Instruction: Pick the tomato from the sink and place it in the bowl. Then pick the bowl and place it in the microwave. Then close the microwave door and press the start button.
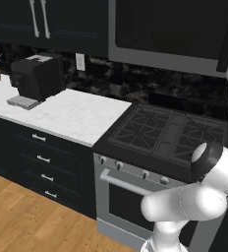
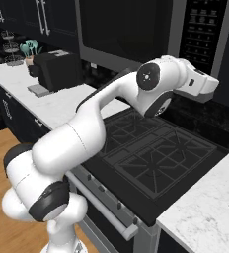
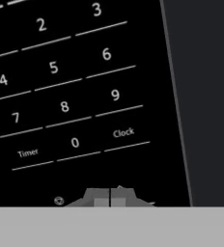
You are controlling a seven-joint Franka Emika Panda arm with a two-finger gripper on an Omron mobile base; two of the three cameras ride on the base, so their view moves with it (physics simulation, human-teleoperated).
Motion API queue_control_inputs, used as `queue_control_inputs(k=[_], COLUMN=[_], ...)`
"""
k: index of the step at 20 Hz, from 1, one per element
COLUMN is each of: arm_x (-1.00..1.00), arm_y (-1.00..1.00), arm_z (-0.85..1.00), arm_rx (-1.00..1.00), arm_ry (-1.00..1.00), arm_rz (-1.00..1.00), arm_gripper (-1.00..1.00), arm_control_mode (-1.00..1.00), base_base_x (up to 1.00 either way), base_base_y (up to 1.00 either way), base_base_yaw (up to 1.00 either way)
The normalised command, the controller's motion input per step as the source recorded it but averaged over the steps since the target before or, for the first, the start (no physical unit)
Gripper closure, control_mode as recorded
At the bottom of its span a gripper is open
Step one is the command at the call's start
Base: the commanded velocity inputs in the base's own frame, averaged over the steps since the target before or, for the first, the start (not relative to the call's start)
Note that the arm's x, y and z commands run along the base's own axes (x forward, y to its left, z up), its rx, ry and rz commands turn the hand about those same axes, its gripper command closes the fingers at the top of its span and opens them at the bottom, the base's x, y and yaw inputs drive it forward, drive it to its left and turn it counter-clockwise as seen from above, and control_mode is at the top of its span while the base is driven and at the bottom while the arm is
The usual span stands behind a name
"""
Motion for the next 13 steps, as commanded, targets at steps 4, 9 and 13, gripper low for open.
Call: queue_control_inputs(k=[4, 9, 13], arm_x=[0.27, -0.22, -0.65], arm_y=[-0.22, 0.08, 0.25], arm_z=[-0.08, -0.01, 0.04], arm_rx=[0.03, 0.0, 0.0], arm_ry=[0.0, -0.05, -0.17], arm_rz=[0.04, 0.0, 0.0], arm_gripper=[1.0, 1.0, 1.0], arm_control_mode=[-1.0, -1.0, -1.0], base_base_x=[0.0, 0.0, 0.0], base_base_y=[0.0, 0.0, 0.0], base_base_yaw=[0.0, 0.0, 0.0])
